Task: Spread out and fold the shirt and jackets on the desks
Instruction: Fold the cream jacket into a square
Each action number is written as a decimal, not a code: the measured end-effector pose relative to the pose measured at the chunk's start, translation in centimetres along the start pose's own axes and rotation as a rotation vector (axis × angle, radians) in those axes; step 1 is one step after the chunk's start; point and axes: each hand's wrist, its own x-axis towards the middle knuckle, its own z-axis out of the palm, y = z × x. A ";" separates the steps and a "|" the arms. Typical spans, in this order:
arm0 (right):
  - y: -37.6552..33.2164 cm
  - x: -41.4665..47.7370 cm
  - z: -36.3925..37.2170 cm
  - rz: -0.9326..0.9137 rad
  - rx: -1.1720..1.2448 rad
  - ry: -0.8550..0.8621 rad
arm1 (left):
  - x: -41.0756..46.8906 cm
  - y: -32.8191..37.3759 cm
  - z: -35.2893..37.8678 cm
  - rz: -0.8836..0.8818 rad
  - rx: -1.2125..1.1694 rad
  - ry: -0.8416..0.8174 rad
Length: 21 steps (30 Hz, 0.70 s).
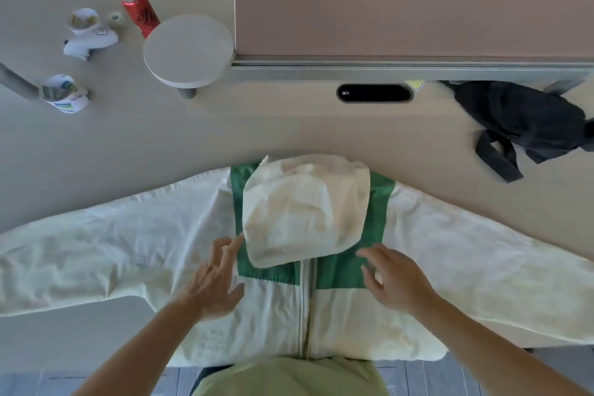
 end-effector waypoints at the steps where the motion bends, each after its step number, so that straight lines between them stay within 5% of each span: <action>1: -0.5 0.8 -0.7 0.204 0.118 0.010 | -0.2 -0.6 0.0 -0.058 -0.018 0.003; 5: -2.1 7.4 -3.5 0.848 0.743 0.103 | 3.7 1.3 -4.3 -0.501 -0.670 0.245; 8: -3.6 11.7 -5.5 1.051 0.858 0.059 | 8.7 4.5 -8.0 -0.679 -0.882 0.135; 11: -4.7 13.7 -6.9 1.161 0.868 -0.158 | 11.9 6.6 -10.4 -0.863 -1.000 -0.093; 14: -4.6 14.3 -7.6 1.188 0.852 -0.421 | 12.5 7.4 -11.7 -0.854 -0.734 -0.297; 17: -3.8 13.8 -7.1 1.233 0.780 -0.611 | 11.7 7.5 -11.2 -0.965 -0.747 -0.458; 21: -3.1 12.9 -6.1 1.294 1.098 -0.359 | 11.0 7.4 -9.6 -0.987 -1.067 -0.462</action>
